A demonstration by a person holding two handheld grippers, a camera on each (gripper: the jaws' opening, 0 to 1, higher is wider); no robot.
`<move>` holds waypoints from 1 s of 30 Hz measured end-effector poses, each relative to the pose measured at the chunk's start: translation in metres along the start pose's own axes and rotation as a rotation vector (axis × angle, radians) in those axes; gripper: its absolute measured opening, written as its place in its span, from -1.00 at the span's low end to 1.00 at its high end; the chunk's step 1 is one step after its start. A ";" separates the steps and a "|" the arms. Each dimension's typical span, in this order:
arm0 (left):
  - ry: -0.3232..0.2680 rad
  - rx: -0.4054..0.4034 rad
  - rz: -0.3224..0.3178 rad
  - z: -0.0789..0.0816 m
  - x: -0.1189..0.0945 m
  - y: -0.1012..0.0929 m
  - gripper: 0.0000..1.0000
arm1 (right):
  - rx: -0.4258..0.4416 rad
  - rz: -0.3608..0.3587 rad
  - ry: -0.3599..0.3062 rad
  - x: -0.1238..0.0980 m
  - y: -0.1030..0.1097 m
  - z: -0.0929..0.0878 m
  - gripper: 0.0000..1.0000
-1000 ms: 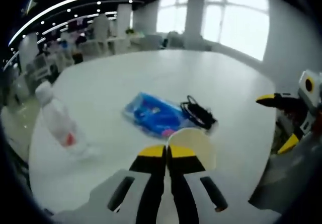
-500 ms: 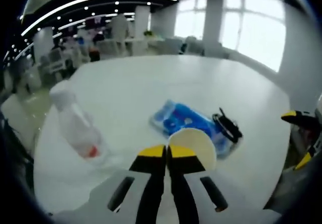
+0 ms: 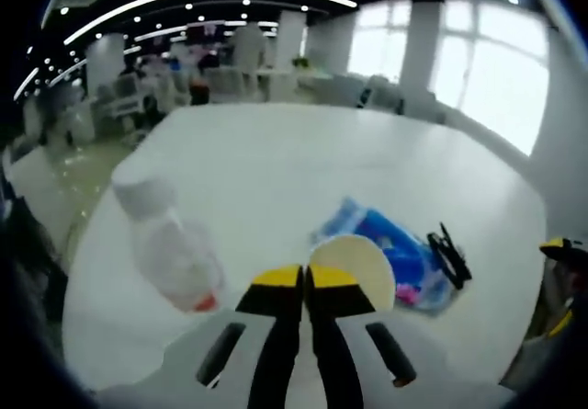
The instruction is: Arrange the tabletop items into an orderly group along one side of the table until the central work area is clear of visible clutter.
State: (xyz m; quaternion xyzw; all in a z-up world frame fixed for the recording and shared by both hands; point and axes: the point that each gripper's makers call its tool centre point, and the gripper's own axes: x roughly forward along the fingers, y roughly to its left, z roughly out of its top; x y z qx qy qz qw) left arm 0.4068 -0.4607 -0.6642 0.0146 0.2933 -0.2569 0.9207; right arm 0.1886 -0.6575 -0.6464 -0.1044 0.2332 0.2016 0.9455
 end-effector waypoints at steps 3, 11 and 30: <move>0.000 -0.001 0.018 0.001 0.001 0.002 -1.00 | 0.001 0.001 0.004 0.000 0.000 -0.001 0.68; 0.005 0.013 0.070 -0.001 0.006 0.009 -1.00 | 0.000 -0.001 0.012 0.000 -0.001 -0.003 0.67; 0.045 0.008 0.113 -0.011 0.010 0.020 -0.84 | -0.002 0.004 0.025 0.001 -0.001 -0.006 0.64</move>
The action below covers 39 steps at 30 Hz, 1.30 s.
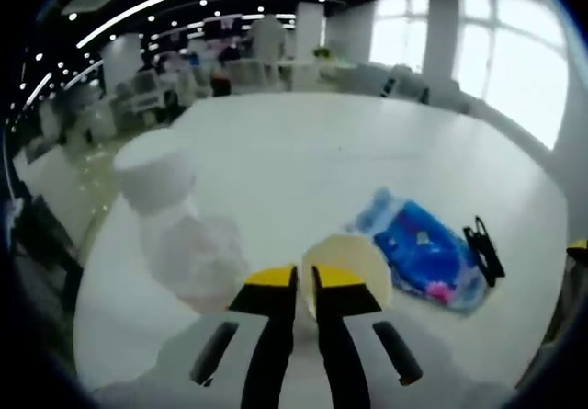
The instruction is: Arrange the tabletop items into an orderly group along one side of the table until the central work area is clear of visible clutter.
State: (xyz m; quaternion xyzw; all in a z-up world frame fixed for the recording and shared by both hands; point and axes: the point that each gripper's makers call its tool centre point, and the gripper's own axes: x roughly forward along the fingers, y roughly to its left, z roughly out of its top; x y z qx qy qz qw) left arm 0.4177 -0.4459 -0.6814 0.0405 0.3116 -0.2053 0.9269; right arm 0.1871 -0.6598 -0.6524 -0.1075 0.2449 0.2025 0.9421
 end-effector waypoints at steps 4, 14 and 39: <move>0.022 0.039 -0.013 -0.003 -0.003 -0.003 -0.75 | -0.006 0.000 0.003 0.000 0.000 0.000 0.64; -0.027 0.108 -0.007 0.008 -0.017 -0.003 -0.58 | -0.014 0.004 0.005 0.001 0.002 0.000 0.64; -0.048 0.395 -0.109 -0.013 -0.010 -0.037 -0.91 | -0.016 0.011 0.010 0.001 0.004 -0.001 0.62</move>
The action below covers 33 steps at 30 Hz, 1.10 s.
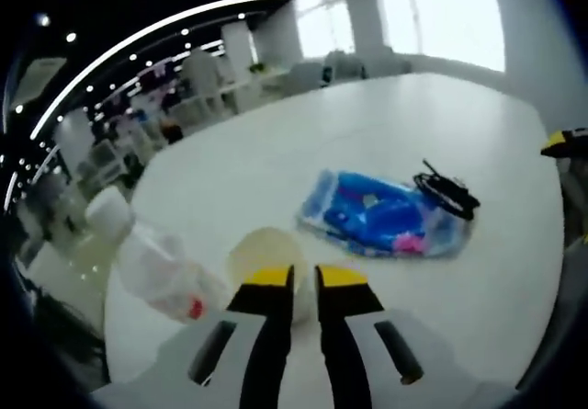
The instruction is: Arrange the tabletop items into an orderly group along one side of the table until the central work area is clear of visible clutter.
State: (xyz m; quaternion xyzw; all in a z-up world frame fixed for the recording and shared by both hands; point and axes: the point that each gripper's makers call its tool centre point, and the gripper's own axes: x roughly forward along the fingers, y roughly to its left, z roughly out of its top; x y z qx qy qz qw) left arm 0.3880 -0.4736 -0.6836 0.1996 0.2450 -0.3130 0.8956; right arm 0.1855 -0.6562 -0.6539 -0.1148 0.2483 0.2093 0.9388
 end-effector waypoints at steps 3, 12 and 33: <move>0.003 0.005 0.003 0.000 0.002 0.004 -0.97 | 0.006 -0.005 -0.002 0.000 -0.002 0.000 0.62; 0.002 0.014 -0.009 0.002 0.008 0.008 -0.99 | 0.015 -0.015 -0.001 -0.001 -0.005 -0.001 0.61; 0.014 -0.013 -0.021 0.002 0.009 0.004 -0.97 | 0.017 -0.019 0.003 -0.001 -0.005 -0.001 0.61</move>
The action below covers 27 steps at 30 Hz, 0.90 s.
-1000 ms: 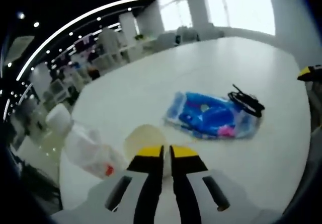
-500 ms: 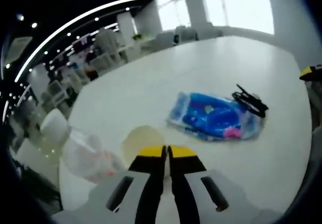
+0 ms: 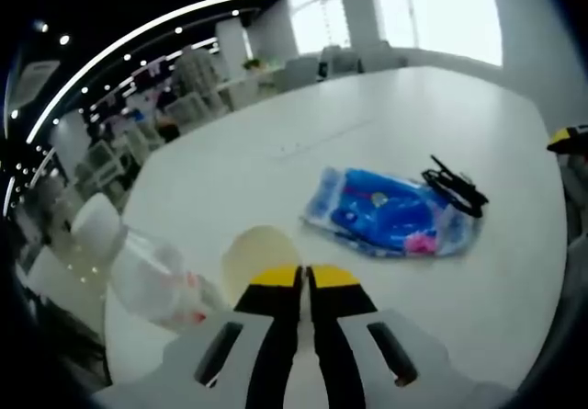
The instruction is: Arrange the tabletop items into an orderly group along one side of the table until the central work area is clear of visible clutter.
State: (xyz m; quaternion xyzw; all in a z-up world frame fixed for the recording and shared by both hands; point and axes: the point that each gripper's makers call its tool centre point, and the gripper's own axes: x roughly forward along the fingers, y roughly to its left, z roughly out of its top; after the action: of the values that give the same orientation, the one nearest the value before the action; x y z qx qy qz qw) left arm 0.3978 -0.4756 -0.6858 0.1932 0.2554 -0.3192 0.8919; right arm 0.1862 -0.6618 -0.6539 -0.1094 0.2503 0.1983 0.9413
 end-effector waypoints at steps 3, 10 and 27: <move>-0.015 0.008 0.008 0.004 -0.005 -0.002 -0.85 | 0.001 0.000 -0.003 0.000 0.000 0.001 0.61; -0.041 0.015 0.010 0.012 -0.014 -0.004 -0.71 | -0.001 0.000 -0.006 0.000 0.000 0.001 0.61; -0.116 -0.002 -0.083 0.026 -0.051 -0.033 -0.35 | 0.004 0.011 -0.021 0.000 0.003 0.005 0.61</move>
State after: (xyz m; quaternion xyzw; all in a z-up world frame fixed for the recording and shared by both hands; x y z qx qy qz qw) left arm 0.3503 -0.4881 -0.6418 0.1625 0.2113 -0.3662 0.8916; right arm 0.1873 -0.6581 -0.6503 -0.1039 0.2415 0.2040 0.9430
